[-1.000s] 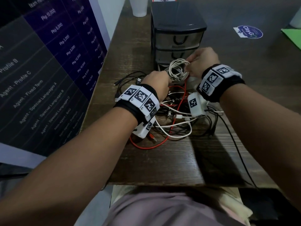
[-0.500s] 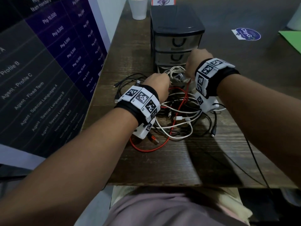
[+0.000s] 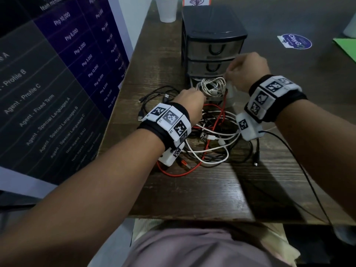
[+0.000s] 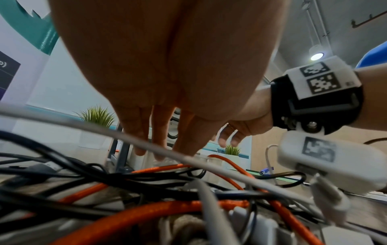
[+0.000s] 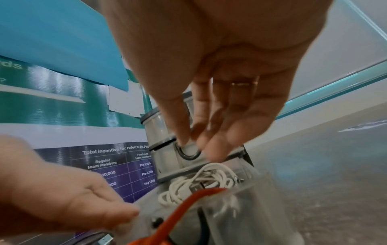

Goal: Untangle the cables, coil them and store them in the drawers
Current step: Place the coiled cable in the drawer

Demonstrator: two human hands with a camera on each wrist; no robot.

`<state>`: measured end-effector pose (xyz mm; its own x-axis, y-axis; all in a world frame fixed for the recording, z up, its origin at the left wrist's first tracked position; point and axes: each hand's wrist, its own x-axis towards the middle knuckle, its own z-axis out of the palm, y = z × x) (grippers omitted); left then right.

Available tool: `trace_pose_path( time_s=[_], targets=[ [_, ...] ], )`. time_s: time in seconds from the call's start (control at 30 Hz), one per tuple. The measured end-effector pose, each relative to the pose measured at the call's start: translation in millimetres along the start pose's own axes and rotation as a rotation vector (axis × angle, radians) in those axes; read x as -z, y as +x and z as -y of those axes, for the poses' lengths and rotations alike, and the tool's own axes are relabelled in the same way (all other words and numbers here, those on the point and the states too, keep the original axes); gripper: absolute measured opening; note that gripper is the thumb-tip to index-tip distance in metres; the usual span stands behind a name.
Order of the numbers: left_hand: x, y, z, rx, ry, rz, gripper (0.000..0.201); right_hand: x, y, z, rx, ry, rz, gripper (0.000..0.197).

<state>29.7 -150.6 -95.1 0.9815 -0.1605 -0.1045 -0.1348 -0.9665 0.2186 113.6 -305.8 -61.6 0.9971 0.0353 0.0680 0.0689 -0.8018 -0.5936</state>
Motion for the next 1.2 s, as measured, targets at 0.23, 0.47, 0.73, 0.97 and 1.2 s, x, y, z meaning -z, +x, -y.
trace_pose_path(
  time_s=[0.23,0.47,0.73,0.97,1.2],
  targets=[
    [1,-1,-1,0.018,-0.010,-0.010,0.039,-6,-24,-6,-0.035,-0.257,0.475,0.029],
    [0,-2,-2,0.028,0.001,-0.009,0.041,10,-36,-12,-0.018,0.053,0.400,0.023],
    [2,-2,4,0.031,-0.105,-0.007,0.052,29,-68,-18,0.110,0.638,0.269,0.035],
    [10,-23,6,-0.058,-0.265,-0.036,0.043,26,-85,-32,0.048,0.905,0.154,0.036],
    [4,-25,6,-0.048,-0.192,-0.094,0.041,28,-55,-23,0.109,-0.087,-0.039,0.026]
  ],
)
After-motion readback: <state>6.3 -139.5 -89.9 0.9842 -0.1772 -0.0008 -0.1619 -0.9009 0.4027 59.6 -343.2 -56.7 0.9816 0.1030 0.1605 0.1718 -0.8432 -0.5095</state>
